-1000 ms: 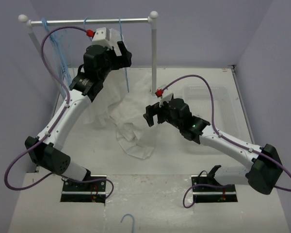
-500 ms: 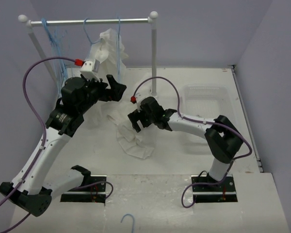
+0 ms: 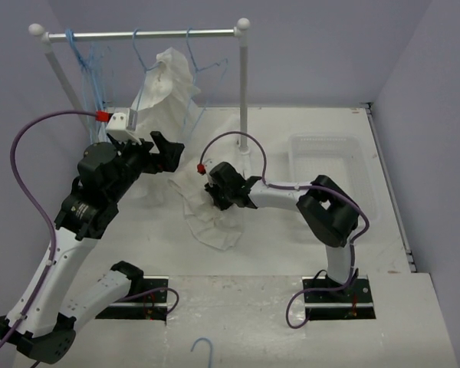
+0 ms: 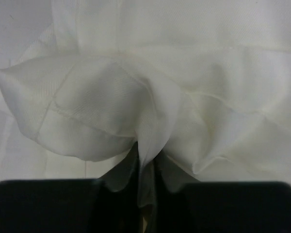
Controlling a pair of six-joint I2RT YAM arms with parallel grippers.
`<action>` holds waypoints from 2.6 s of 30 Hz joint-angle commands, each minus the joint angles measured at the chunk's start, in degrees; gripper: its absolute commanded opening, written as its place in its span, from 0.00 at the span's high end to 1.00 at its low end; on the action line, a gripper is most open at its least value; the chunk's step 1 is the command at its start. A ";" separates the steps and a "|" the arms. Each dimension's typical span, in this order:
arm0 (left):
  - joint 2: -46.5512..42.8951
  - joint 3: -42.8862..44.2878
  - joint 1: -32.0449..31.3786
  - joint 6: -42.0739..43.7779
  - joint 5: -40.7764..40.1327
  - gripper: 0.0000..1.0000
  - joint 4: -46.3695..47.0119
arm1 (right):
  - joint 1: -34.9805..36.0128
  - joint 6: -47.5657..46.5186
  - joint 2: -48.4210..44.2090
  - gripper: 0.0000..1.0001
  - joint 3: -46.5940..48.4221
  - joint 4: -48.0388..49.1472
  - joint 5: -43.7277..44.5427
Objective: Remove the skirt from the hanger
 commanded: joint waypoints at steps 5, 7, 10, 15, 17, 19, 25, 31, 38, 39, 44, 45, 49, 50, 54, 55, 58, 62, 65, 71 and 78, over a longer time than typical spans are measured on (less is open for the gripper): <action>-0.76 -0.19 -0.07 0.39 -2.53 0.00 2.33 | 0.30 1.67 -18.08 1.00 -7.34 3.76 4.87; -0.50 -0.36 -0.07 0.65 -3.14 0.00 3.29 | 0.30 2.90 -27.63 1.00 -10.42 4.91 8.13; -0.24 -0.27 -0.07 0.57 -5.25 0.00 3.91 | -0.75 2.12 -37.84 1.00 -12.36 6.06 14.82; -0.50 -0.36 0.01 1.27 -6.66 0.00 4.18 | -7.07 0.97 -44.91 1.00 -6.04 2.38 26.95; -1.02 -0.54 -0.07 1.45 -7.10 0.00 4.18 | -9.01 0.44 -46.85 1.00 -2.71 1.84 29.06; -1.55 -0.80 -0.07 1.62 -7.88 0.00 4.18 | -12.08 -1.57 -48.25 1.00 -0.33 1.58 29.94; -2.34 -1.68 -0.07 1.62 -8.94 0.00 4.09 | -20.87 -3.34 -47.74 1.00 9.78 -3.95 30.12; -1.99 -0.80 -0.07 1.80 -10.09 0.00 3.30 | -32.73 -1.05 -45.71 1.00 16.64 -11.42 24.60; -0.85 0.25 -0.07 2.06 -9.73 0.00 2.51 | -42.41 1.76 -41.76 1.00 21.04 -15.03 17.13; -0.59 0.25 -0.07 2.06 -9.73 0.00 2.42 | -42.94 2.63 -40.97 1.00 20.26 -15.12 15.46; 0.55 1.31 -0.07 2.06 -9.56 0.00 1.63 | -47.06 11.41 -37.81 1.00 10.07 -15.21 11.67; 0.90 1.48 -0.07 1.97 -9.56 0.00 1.45 | -47.86 13.26 -37.02 1.00 8.49 -15.21 9.66; 1.52 1.92 -0.07 2.06 -8.77 0.00 1.71 | -52.67 21.17 -32.02 1.00 0.66 -14.77 7.88; 1.70 2.01 -0.07 1.97 -8.59 0.00 1.72 | -53.13 21.79 -31.13 1.00 -0.40 -14.77 8.58; 2.40 1.84 -0.07 1.97 -8.59 0.00 1.45 | -54.63 25.75 -27.52 1.00 -6.27 -14.77 12.71; 2.49 1.84 -0.07 1.80 -8.59 0.00 1.45 | -54.63 26.71 -26.91 1.00 -7.08 -14.77 14.98; 2.93 1.92 -0.07 1.80 -8.33 0.00 1.54 | -54.63 27.25 -24.71 1.00 -9.54 -14.77 16.32; 3.37 2.01 0.01 1.89 -8.33 0.00 1.89 | -54.63 29.71 -20.24 1.00 -9.46 -16.70 12.39; 3.54 1.84 -0.07 1.97 -8.07 0.00 2.59 | -54.54 30.41 -16.81 1.00 -8.50 -19.23 10.70; 3.98 2.63 0.01 2.24 -6.75 0.00 3.12 | -53.93 30.24 -23.54 0.56 -6.38 -21.54 15.44; 3.90 2.19 -0.07 2.59 -6.57 0.00 3.74 | -52.79 25.85 -39.72 0.08 -4.36 -21.46 9.58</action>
